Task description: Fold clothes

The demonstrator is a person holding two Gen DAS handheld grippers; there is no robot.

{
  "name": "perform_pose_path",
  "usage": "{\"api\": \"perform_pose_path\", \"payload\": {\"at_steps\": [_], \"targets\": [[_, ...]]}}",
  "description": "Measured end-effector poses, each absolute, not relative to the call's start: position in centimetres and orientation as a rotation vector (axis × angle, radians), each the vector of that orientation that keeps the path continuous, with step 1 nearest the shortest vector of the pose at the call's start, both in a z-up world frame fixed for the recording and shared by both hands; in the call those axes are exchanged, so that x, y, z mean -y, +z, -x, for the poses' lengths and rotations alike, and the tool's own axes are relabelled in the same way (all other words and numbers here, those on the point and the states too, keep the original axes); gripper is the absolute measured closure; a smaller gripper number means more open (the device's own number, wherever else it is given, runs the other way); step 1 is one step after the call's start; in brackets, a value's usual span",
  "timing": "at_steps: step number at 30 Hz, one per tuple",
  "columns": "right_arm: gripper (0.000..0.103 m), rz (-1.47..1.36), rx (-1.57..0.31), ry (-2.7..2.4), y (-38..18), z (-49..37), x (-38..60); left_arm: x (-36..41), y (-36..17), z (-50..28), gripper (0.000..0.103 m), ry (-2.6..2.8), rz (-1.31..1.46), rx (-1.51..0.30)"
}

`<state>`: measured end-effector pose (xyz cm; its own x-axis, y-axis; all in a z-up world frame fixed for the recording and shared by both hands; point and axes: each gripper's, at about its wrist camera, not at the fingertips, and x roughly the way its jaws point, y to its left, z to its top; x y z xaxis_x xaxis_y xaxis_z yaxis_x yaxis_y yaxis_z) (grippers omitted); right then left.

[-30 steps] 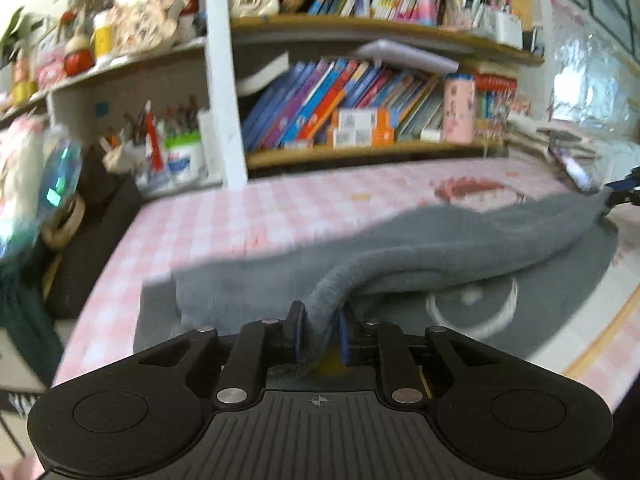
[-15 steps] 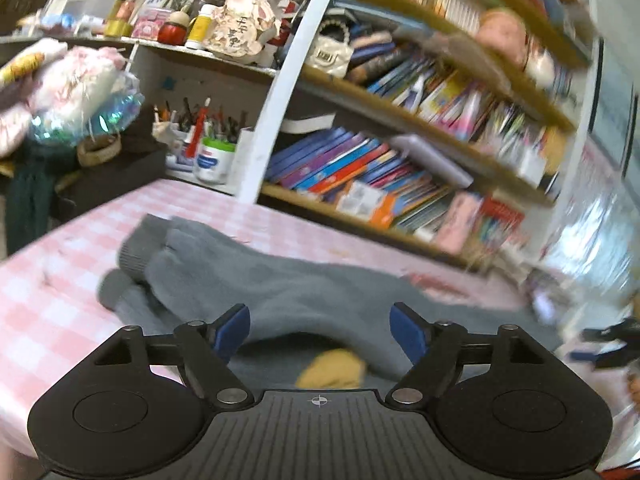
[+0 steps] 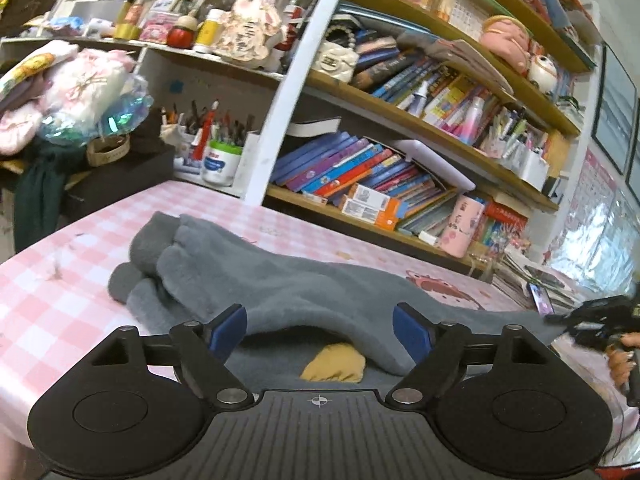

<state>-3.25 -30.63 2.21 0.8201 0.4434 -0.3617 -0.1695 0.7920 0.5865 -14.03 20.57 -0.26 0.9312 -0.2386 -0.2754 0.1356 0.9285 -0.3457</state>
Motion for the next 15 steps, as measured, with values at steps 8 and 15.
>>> {"api": "perform_pose_path", "payload": {"at_steps": [8,15], "targets": [[0.087,-0.355,-0.573,0.218,0.1,3.7,31.1,-20.8,-0.7,13.7,0.02,-0.188,0.345,-0.333],[0.047,-0.307,-0.536,0.101,-0.6,3.8,31.7,-21.3,-0.9,13.5,0.02,-0.152,0.373,-0.345]]}}
